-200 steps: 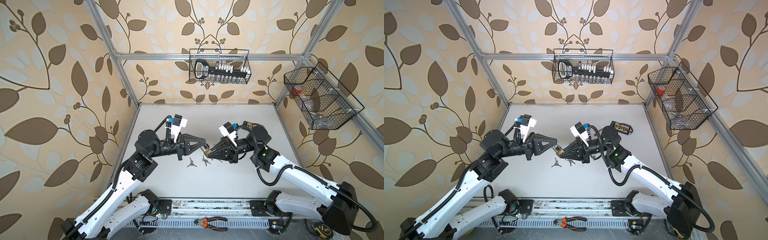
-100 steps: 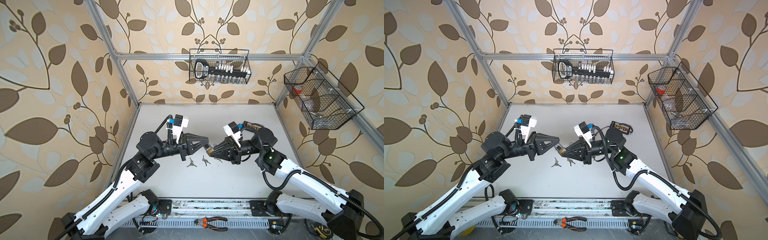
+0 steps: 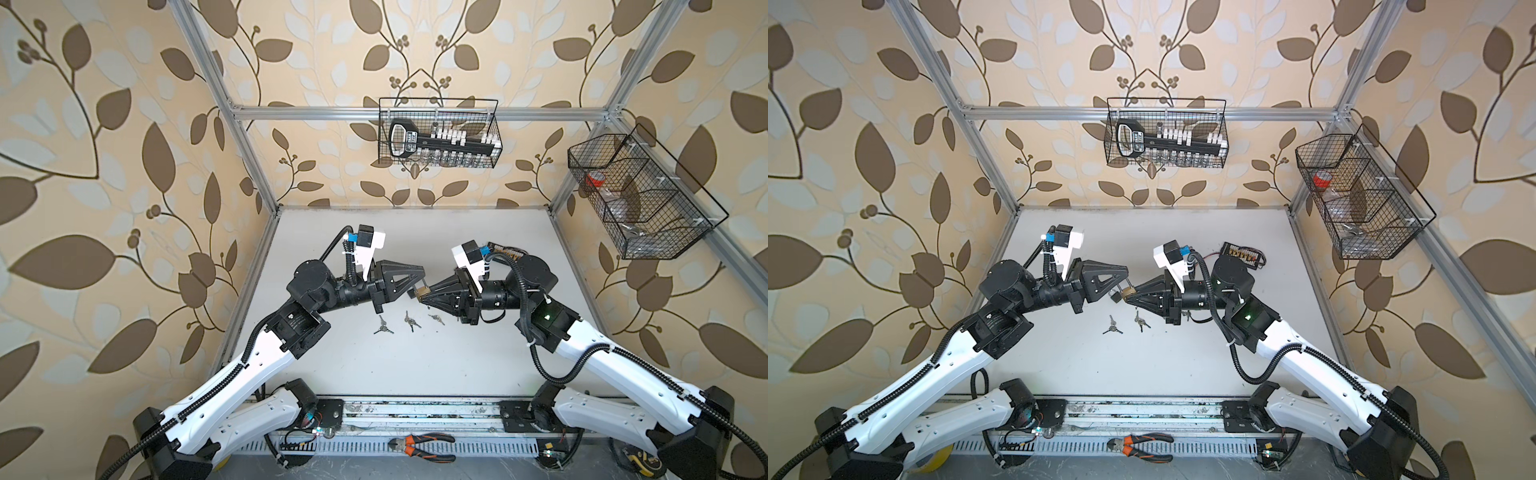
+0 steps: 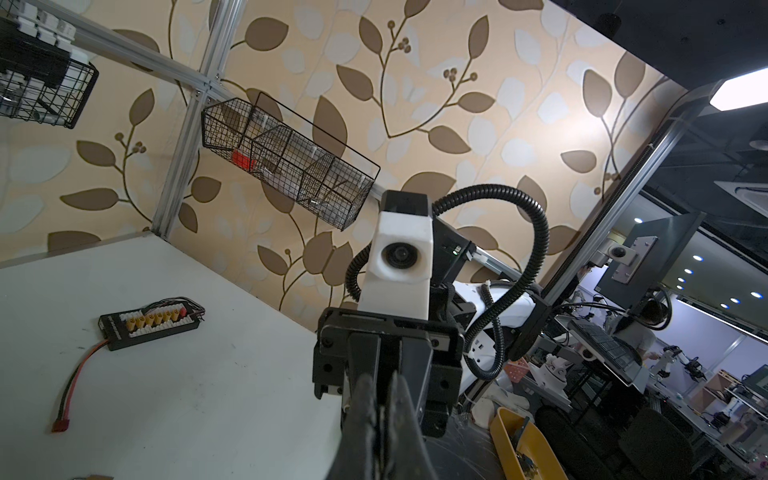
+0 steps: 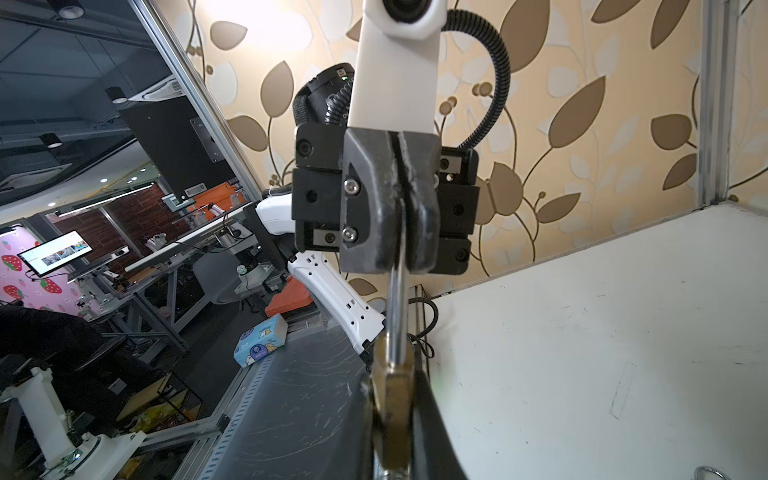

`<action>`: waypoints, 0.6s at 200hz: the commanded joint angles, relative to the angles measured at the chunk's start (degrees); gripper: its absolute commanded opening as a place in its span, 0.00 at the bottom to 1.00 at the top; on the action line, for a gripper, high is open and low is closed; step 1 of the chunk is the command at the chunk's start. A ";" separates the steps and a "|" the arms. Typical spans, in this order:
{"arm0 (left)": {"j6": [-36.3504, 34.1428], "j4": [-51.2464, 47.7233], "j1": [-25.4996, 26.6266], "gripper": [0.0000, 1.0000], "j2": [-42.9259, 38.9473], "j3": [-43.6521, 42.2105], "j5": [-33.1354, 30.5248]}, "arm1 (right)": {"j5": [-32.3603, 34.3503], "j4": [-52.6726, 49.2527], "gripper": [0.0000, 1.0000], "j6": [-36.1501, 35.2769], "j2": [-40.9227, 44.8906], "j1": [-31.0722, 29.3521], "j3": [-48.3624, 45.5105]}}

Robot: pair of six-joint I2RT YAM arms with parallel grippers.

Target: Lock with the key

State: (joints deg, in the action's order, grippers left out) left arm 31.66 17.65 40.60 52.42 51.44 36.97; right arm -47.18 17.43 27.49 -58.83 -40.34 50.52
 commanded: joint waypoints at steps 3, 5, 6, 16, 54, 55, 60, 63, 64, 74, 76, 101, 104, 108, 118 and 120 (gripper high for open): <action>0.02 -11.54 4.27 0.00 3.70 -3.20 7.59 | 7.45 17.53 0.00 4.20 1.35 2.95 2.51; -0.14 -11.82 4.37 0.00 3.84 -3.12 7.59 | 7.30 18.03 0.00 4.78 1.37 3.26 2.59; -0.21 -11.92 4.43 0.00 3.88 -3.07 7.55 | 7.16 18.27 0.00 5.08 1.36 3.34 2.62; -1.10 -13.18 5.55 0.00 4.86 -2.69 7.42 | 5.82 20.30 0.00 7.03 1.09 4.44 3.66; -3.44 -14.84 9.50 0.00 8.52 -2.52 7.06 | 2.42 23.89 0.00 11.17 -0.78 7.55 8.74; -3.44 -14.84 9.50 0.00 8.55 -2.59 7.06 | 2.34 23.88 0.00 11.22 -0.77 7.55 8.86; -3.51 -14.84 9.51 0.00 8.51 -2.80 7.06 | 2.16 23.97 0.00 11.27 -0.83 7.94 9.35; -3.59 -14.91 9.50 0.00 8.38 -2.81 6.95 | 2.01 23.90 0.00 11.21 -0.77 8.02 9.59; -3.60 -14.96 9.50 0.00 8.34 -2.82 6.92 | 1.96 23.89 0.00 11.20 -0.81 8.09 9.59; -3.76 -15.80 9.43 0.00 7.46 -2.51 5.74 | 1.51 23.52 0.00 10.67 -0.81 8.34 9.85; -3.79 -15.98 9.42 0.00 7.13 -2.38 5.15 | 1.37 23.30 0.00 10.42 -0.80 8.41 9.86; -6.65 -21.92 8.47 0.00 3.30 3.13 -3.12 | -1.46 13.63 0.00 2.66 -0.86 8.19 9.07; -6.84 -22.50 8.23 0.00 3.10 3.93 -3.82 | -1.65 12.32 0.00 1.65 -0.69 8.17 8.62; -7.04 -23.13 7.74 0.00 2.89 5.01 -4.79 | -1.91 10.96 0.00 0.20 -0.49 8.09 7.88; -6.76 -23.24 6.61 0.00 2.29 6.90 -6.74 | -1.95 7.60 0.00 -2.81 0.20 8.15 5.49; -6.65 -23.09 6.38 0.00 2.14 7.20 -7.13 | -2.02 7.06 0.00 -3.41 0.27 8.08 5.01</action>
State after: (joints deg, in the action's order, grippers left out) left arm 27.31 13.93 46.15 54.26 57.54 26.48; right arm -57.21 22.20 31.83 -60.05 -33.08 53.78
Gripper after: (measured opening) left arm 0.052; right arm 0.116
